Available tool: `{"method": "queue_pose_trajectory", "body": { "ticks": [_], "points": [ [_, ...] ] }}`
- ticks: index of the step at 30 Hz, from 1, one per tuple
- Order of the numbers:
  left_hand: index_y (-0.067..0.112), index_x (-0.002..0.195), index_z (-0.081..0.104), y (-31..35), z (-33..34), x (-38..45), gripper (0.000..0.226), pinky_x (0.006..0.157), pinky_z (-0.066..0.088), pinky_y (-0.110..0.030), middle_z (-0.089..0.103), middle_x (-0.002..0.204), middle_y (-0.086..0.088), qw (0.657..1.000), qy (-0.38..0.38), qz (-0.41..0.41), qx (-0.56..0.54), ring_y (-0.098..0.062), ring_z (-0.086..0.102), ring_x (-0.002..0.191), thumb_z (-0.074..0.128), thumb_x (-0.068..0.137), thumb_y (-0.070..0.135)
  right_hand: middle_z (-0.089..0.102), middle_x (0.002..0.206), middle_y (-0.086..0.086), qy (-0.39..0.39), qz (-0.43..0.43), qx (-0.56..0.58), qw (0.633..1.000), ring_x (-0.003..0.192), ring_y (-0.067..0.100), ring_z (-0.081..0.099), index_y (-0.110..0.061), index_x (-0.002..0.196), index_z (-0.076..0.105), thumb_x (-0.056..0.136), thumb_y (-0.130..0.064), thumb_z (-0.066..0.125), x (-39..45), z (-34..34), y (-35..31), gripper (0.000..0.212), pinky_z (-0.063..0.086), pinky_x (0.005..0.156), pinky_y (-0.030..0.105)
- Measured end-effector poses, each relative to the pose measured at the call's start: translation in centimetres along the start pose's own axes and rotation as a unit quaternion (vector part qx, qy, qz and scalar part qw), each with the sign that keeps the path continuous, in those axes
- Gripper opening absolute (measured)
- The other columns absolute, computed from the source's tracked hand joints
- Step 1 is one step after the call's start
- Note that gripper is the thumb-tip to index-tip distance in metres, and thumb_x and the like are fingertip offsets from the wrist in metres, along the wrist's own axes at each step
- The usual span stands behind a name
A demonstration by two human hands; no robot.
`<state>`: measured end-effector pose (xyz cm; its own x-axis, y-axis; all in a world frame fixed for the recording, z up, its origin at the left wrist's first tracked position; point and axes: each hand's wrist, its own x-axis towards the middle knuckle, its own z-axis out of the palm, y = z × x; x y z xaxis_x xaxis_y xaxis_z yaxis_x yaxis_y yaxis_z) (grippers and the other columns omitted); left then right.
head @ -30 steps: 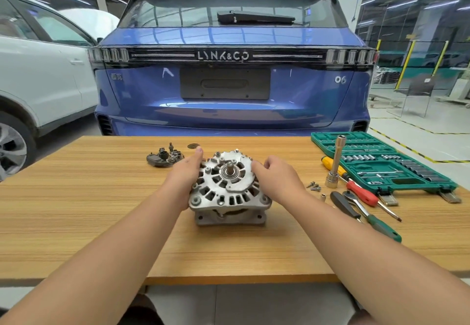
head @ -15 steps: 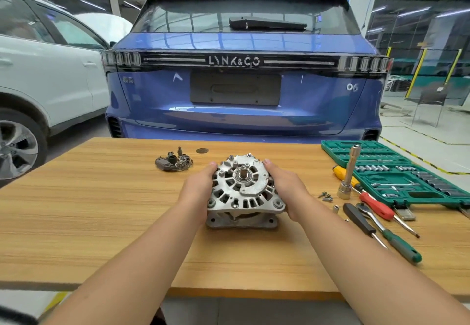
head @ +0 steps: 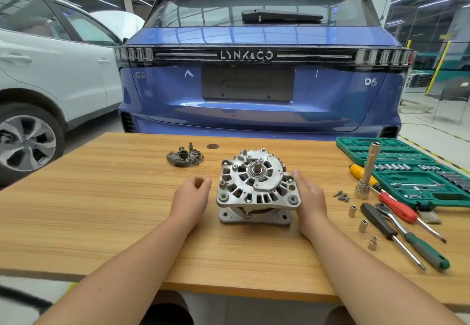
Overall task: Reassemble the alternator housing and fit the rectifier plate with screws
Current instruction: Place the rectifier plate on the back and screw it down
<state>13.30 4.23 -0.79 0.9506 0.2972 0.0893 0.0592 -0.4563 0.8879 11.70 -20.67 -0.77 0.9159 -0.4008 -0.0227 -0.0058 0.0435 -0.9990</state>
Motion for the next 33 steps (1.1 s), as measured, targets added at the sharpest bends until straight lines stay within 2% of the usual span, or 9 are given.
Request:
{"method": "queue_pose_trajectory", "body": {
  "ticks": [4,8,13,17,19,23,28,30,33],
  "points": [
    [0.021,0.139,0.054,-1.6,-1.2,3.0,0.048,0.103,0.046,-0.045,0.057,0.140,-0.002,0.991,0.034,0.015,0.128,-0.024,0.052,0.128,0.063,0.097,0.040,0.077,0.080,0.007,0.018,-0.012,-0.032,0.999,0.087,0.036,0.073,-0.011,0.084,0.075,0.096,-0.054,0.059,1.0,0.5,0.0,0.047,0.057,0.088,0.056],
    [0.028,0.151,0.039,-1.9,-1.3,6.1,0.069,0.113,0.039,-0.050,0.043,0.152,-0.007,0.972,0.050,-0.019,0.229,-0.029,0.040,0.139,0.068,0.091,0.047,0.074,0.091,0.023,0.021,-0.020,-0.034,0.999,0.094,0.047,0.069,0.004,0.095,0.068,0.096,-0.053,0.061,2.0,0.8,0.1,0.057,0.053,0.088,0.061],
    [0.039,0.160,0.020,-1.7,-0.5,10.4,0.089,0.121,0.026,-0.054,0.015,0.168,-0.010,0.956,0.035,-0.026,0.289,-0.035,0.018,0.153,0.065,0.087,0.063,0.074,0.085,0.021,0.005,-0.044,-0.066,0.997,0.082,0.042,0.069,0.005,0.094,0.069,0.094,-0.056,0.061,3.2,1.4,0.1,0.062,0.055,0.081,0.055],
    [0.044,0.160,0.016,-1.8,0.2,13.7,0.096,0.123,0.020,-0.056,0.004,0.170,-0.013,0.948,0.018,-0.016,0.317,-0.037,0.005,0.156,0.063,0.082,0.074,0.074,0.080,0.020,0.009,-0.053,-0.065,0.996,0.074,0.036,0.067,0.004,0.090,0.070,0.094,-0.054,0.061,3.7,1.4,0.3,0.059,0.054,0.075,0.052],
    [0.043,0.159,0.018,-2.0,0.6,15.0,0.095,0.122,0.018,-0.056,0.002,0.170,-0.014,0.938,0.004,-0.021,0.347,-0.037,0.002,0.156,0.056,0.081,0.081,0.070,0.079,0.025,0.004,-0.059,-0.064,0.996,0.068,0.029,0.061,0.010,0.092,0.066,0.093,-0.054,0.062,3.9,1.5,0.3,0.065,0.048,0.066,0.045],
    [0.037,0.159,0.026,-2.4,1.2,15.8,0.087,0.122,0.016,-0.057,0.003,0.171,-0.015,0.923,-0.011,-0.026,0.383,-0.036,-0.001,0.157,0.040,0.087,0.084,0.068,0.088,0.032,0.001,-0.071,-0.078,0.994,0.068,0.026,0.057,0.014,0.095,0.064,0.093,-0.053,0.063,4.1,1.5,0.3,0.067,0.041,0.065,0.038],
    [0.029,0.159,0.030,-2.5,1.2,15.1,0.066,0.123,0.019,-0.055,0.009,0.170,-0.015,0.924,0.002,-0.004,0.384,-0.036,0.005,0.156,0.031,0.102,0.062,0.072,0.069,0.012,0.004,-0.060,-0.051,0.997,0.060,0.022,0.063,0.003,0.088,0.070,0.093,-0.050,0.065,3.9,1.3,0.0,0.053,0.045,0.059,0.033],
    [0.027,0.159,0.030,-2.5,1.2,14.4,0.063,0.123,0.021,-0.053,0.009,0.170,-0.016,0.923,0.000,-0.002,0.385,-0.036,0.006,0.156,0.030,0.104,0.059,0.073,0.067,0.007,0.008,-0.047,-0.040,0.998,0.064,0.026,0.068,-0.005,0.085,0.072,0.092,-0.050,0.066,3.6,1.2,0.0,0.046,0.051,0.061,0.037],
    [0.027,0.159,0.029,-2.6,1.0,13.2,0.062,0.123,0.022,-0.052,0.008,0.170,-0.016,0.923,-0.006,0.002,0.385,-0.036,0.005,0.157,0.029,0.105,0.057,0.075,0.085,0.019,0.027,-0.025,-0.007,0.999,0.085,0.043,0.071,-0.007,0.088,0.073,0.093,-0.049,0.067,3.4,1.0,-0.2,0.043,0.056,0.082,0.056]
  ]
}}
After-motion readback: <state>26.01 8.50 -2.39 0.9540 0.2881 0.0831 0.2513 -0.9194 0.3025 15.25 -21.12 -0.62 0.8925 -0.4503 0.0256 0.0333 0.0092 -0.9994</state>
